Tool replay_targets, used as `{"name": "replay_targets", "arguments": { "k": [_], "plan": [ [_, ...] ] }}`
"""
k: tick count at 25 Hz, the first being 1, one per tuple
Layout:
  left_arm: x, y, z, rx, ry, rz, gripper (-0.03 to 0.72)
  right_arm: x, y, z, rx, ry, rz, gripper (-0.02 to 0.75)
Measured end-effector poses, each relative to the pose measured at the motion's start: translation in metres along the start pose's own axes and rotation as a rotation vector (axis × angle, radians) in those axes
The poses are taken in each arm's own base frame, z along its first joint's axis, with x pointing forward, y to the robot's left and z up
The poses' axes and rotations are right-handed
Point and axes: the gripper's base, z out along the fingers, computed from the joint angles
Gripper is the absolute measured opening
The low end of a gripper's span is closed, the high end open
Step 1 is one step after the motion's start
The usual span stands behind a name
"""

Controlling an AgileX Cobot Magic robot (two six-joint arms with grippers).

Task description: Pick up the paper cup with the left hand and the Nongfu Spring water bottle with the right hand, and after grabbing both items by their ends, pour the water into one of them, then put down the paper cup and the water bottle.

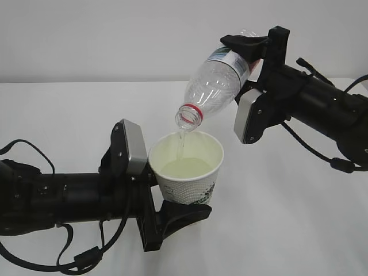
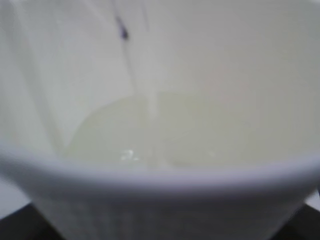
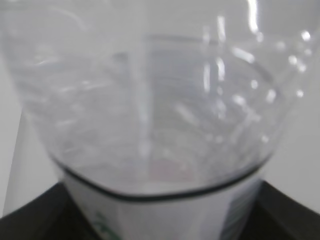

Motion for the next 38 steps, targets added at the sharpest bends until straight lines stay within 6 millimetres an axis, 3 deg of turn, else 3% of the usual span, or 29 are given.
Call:
{"name": "replay_targets", "arguments": {
  "k": [38],
  "plan": [
    [0.0006, 0.0002, 0.0, -0.002, 0.007, 0.0, 0.556, 0.0001, -0.0004, 0.0, 0.004, 0.001, -0.005, 0.531]
  ]
}}
